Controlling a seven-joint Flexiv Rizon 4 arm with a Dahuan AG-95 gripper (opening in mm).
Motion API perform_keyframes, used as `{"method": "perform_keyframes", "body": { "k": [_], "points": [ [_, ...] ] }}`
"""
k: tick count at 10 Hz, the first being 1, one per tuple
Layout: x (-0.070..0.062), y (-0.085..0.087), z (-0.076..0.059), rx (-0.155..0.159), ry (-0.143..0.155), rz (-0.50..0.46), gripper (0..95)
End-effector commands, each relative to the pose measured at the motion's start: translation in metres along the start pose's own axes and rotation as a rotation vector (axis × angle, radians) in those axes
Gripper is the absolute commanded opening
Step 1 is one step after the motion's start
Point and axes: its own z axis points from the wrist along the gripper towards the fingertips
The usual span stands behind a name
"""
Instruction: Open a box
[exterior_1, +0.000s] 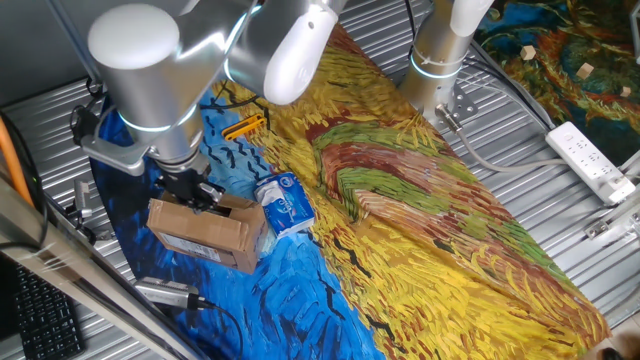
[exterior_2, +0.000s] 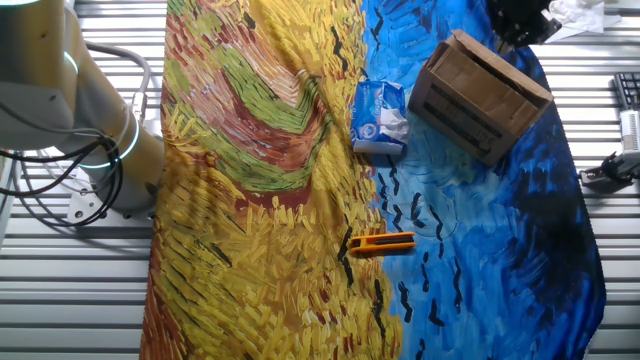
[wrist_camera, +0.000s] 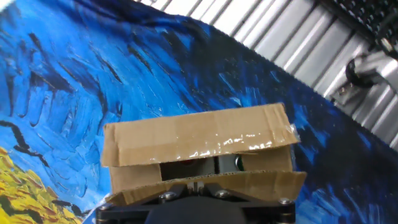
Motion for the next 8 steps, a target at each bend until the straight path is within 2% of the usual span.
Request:
{"method": "perform_keyframes", "body": {
  "k": [1, 8],
  "points": [
    [-0.001, -0.002, 0.003, 0.000, 0.001, -0.003, 0.0],
    [0.004, -0.002, 0.017, 0.001, 0.005, 0.007, 0.0]
  ]
}}
